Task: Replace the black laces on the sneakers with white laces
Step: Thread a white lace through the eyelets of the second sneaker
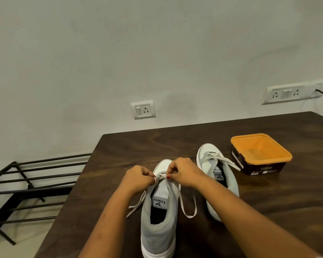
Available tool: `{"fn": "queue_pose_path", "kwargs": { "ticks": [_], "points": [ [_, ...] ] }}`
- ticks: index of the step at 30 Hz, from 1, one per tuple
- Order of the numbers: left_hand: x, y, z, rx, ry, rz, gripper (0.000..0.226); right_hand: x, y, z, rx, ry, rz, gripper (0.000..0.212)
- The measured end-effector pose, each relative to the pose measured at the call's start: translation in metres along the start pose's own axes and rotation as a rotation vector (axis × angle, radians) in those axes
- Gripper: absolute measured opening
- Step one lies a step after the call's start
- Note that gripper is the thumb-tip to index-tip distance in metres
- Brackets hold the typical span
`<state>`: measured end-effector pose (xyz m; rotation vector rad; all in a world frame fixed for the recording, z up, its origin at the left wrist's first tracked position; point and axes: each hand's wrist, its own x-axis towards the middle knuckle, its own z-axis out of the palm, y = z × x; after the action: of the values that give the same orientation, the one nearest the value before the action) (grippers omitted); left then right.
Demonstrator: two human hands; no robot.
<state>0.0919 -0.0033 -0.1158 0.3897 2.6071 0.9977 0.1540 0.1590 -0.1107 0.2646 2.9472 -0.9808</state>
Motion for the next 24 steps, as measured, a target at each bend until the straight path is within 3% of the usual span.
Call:
{"fn": "queue_pose_path", "kwargs": {
  "ticks": [6, 24],
  "points": [
    [0.005, -0.002, -0.002, -0.113, -0.056, -0.098, 0.01, 0.0, -0.006, 0.013, 0.038, 0.039, -0.016, 0.017],
    [-0.008, 0.001, -0.005, -0.37, -0.129, -0.119, 0.013, -0.009, -0.023, 0.034, -0.309, 0.168, -0.101, 0.018]
  ]
}}
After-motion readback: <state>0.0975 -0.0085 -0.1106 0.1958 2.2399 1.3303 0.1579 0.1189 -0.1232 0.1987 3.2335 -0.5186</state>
